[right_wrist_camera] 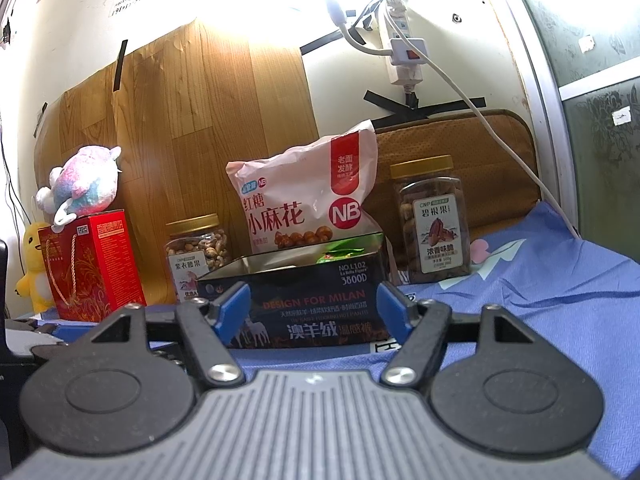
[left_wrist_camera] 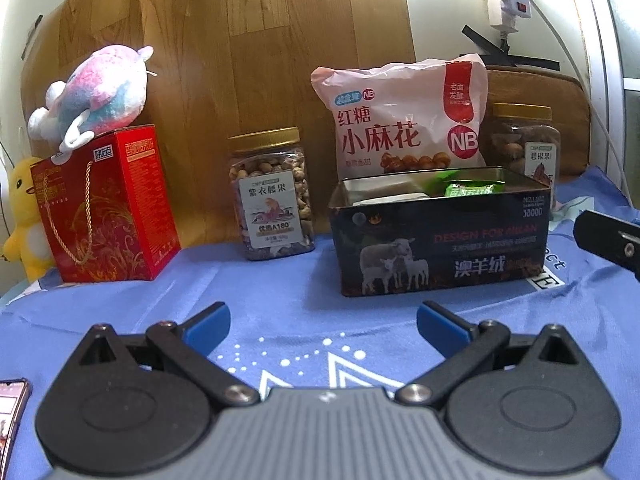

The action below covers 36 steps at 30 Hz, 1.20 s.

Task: Organize snacks

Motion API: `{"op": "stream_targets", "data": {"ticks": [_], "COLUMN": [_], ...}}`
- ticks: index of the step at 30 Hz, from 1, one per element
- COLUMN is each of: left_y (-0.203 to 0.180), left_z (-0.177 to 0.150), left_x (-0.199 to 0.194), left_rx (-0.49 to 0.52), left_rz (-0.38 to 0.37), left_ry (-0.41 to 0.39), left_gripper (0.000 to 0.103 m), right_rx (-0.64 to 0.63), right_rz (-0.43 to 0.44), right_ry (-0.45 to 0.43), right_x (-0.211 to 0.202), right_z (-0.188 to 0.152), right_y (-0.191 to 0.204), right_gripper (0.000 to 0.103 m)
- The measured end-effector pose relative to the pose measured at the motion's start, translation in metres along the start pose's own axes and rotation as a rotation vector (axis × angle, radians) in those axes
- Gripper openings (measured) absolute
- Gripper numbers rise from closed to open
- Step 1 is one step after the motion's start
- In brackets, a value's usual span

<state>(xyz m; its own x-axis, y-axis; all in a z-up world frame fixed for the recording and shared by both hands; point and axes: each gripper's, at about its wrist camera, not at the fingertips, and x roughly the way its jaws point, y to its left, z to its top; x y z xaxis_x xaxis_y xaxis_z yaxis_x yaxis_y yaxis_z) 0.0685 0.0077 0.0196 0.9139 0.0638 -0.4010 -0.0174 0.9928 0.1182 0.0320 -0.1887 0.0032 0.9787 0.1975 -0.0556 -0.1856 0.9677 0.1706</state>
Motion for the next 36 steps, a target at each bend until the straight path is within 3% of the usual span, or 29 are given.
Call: {"op": "stream_targets", "data": {"ticks": [7, 36], "left_y": [0.0006, -0.0044], "left_z": [0.0001, -0.0002], "left_x": [0.0046, 0.0035], "left_rx": [0.005, 0.034], "left_rz": [-0.021, -0.026], "left_ry": [0.056, 0.069], "left_gripper": [0.103, 0.103], "right_rx": [0.000, 0.003], "right_rz": [0.000, -0.001], "right_ry": [0.000, 0.002], "right_x": [0.0000, 0.0006], "right_z": [-0.0001, -0.0010], "right_y": [0.0000, -0.0009], "right_gripper": [0.074, 0.075]}}
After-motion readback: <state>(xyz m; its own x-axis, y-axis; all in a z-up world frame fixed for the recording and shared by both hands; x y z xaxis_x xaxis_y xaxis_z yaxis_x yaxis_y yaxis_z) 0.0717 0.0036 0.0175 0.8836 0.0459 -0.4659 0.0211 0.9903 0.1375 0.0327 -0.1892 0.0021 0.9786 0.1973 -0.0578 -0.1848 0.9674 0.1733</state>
